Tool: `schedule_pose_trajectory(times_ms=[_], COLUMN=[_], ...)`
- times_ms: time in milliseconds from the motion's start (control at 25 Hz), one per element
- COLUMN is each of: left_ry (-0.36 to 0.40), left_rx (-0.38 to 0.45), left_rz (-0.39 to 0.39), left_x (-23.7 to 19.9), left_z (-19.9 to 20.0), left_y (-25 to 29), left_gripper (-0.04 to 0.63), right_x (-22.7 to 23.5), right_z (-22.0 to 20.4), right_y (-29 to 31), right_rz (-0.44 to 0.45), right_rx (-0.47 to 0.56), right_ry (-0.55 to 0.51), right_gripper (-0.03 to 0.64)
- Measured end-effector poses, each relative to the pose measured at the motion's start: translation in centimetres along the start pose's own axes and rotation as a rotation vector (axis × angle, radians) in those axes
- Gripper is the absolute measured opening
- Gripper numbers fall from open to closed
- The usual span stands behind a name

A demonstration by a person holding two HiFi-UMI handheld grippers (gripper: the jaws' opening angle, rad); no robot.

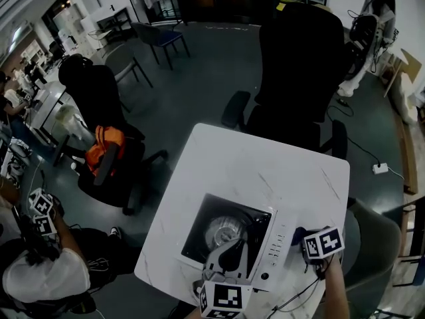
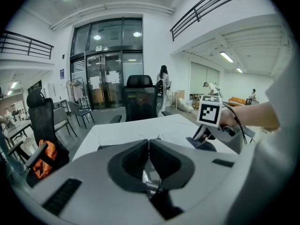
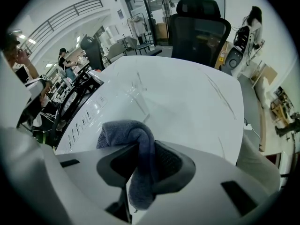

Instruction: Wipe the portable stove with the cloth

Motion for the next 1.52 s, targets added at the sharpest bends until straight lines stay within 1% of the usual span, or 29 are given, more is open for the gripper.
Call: schedule_pose_trajectory(times_ms=[600, 960, 1120, 1320, 1520], left_ry=[-0.016, -0.022, -0.006, 0.003, 0.005], left_rx=[-0.023, -0.024, -0.020, -0.004, 0.017], left_rz=[0.016, 0.020, 0.015, 0.006, -0.005], left_x=[-0.2, -0.5, -0.4, -0.1, -0.1], left_z=[0.1, 0.0, -0.4, -0.2, 0.4], left_y=[0.8, 1.1, 1.2, 1.1, 0.3], left_gripper=[0.021, 0.021, 0.021, 0.021, 0.021], right_x=[1.7, 2.5, 2.9, 3.4, 2.0], right_z=[2.2, 3.2, 3.8, 4.8, 5.9], right_y=[0.5, 0.6, 0.0, -1.8, -4.0], right_rz=[-0.011, -0.051, -0.076, -0.099, -0.107], right_rx=[0.007, 0.037, 0.071, 0.141, 0.223], right_ry=[-0.011, 0.000, 0.027, 0.066, 0.089], right_gripper=[0.106, 0.105, 0.105, 0.105, 0.106])
Point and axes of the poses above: the fingertips, and each gripper's own axes: y forward along the fingers, x to its right, z out of its top, the point moved 6 cm from there along -y, backward along the fingers, and after that the axes turned 12 degrees about x, right-handed, at the moved point
